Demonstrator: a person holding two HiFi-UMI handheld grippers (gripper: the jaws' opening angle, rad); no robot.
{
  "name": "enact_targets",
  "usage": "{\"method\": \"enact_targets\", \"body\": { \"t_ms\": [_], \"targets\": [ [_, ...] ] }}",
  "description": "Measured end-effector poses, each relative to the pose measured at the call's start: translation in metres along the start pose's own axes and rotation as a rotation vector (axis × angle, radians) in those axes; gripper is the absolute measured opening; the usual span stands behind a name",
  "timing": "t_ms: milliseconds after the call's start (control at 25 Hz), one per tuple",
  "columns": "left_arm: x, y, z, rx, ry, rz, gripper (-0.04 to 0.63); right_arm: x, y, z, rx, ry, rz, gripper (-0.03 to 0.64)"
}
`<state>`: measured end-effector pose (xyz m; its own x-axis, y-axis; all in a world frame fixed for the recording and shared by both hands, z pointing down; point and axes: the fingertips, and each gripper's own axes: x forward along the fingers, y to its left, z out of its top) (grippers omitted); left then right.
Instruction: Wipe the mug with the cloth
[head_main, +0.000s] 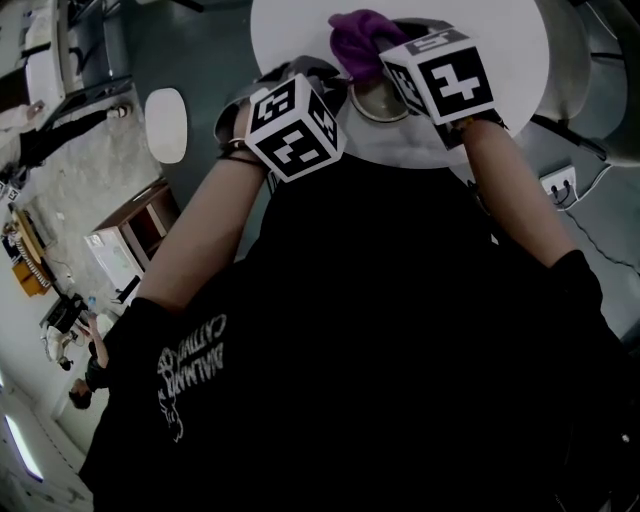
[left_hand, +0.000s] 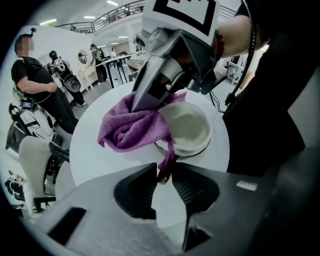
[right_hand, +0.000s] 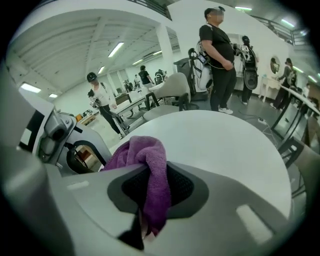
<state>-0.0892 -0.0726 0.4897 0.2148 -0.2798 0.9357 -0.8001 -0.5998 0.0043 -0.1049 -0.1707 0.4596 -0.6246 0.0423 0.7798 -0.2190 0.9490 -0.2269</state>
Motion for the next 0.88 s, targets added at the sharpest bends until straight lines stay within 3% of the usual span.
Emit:
{"method": "enact_targets", "body": {
  "t_ms": [240, 560, 880],
  "targets": [
    [0.001, -0.002, 0.003, -0.011, -0.003, -0.008, 0.094, 0.007, 0.023, 0.010, -0.070, -0.019, 0.061, 0.067],
    [0.004, -0.001, 0.004, -0.031, -0.006, 0.006, 0.095, 0.011, 0.022, 0.007, -0.175, 0.014, 0.035, 0.067],
    [0.008, 0.001, 0.007, -0.059, -0.014, 0.000, 0.103, 0.018, 0.031, 0.002, -0.298, 0.091, 0.118, 0.067]
  ]
}}
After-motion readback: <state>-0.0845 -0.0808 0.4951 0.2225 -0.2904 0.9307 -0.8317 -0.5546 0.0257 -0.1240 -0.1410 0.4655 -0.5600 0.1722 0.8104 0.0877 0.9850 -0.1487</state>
